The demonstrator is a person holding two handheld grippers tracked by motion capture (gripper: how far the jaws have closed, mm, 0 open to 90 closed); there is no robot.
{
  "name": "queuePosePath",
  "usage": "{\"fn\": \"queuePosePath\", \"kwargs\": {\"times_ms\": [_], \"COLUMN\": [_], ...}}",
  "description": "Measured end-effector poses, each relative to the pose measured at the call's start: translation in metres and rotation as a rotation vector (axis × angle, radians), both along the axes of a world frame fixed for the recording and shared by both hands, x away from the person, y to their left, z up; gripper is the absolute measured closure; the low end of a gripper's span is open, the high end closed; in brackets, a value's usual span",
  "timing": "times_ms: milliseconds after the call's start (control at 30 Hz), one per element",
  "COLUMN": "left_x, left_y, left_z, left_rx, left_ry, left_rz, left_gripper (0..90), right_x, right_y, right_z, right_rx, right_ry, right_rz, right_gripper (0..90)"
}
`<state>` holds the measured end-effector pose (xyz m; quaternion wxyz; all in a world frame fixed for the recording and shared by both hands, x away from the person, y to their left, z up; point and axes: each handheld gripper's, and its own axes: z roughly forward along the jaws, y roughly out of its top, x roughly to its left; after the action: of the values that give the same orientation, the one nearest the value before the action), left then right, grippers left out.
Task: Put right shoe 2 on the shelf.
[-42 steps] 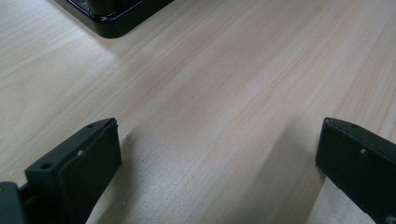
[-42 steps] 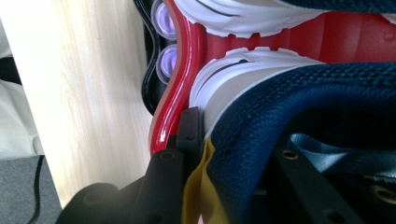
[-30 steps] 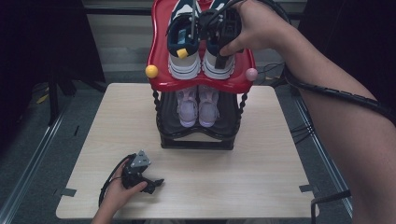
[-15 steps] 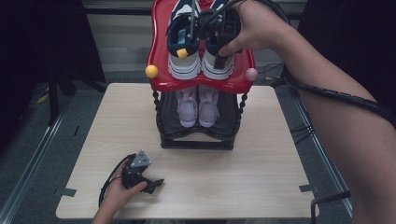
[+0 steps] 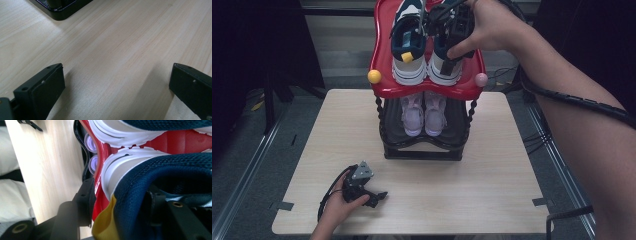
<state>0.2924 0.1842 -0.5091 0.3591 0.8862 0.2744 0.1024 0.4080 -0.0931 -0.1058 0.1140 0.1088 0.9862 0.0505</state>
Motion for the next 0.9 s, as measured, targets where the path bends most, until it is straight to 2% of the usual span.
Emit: {"fn": "queuePosePath", "kwargs": {"times_ms": [367,667,900], "left_x": [0.0,0.0,0.0], "left_y": [0.0,0.0,0.0], "left_z": [0.0,0.0,0.0], "left_rx": [-0.001,-0.001,-0.001], "left_ry": [0.001,0.0,0.001], "left_rz": [0.0,0.0,0.0], "left_gripper": [0.0,0.0,0.0], "right_x": [-0.006,-0.014,-0.021], "right_y": [-0.007,-0.015,-0.021], "right_z": [0.015,0.027,0.034], "right_rx": [0.017,0.038,0.036], "right_ry": [-0.001,-0.008,0.0], "right_rz": [-0.045,-0.06,-0.072], "right_gripper": [37.4,32.0,28.1]}}
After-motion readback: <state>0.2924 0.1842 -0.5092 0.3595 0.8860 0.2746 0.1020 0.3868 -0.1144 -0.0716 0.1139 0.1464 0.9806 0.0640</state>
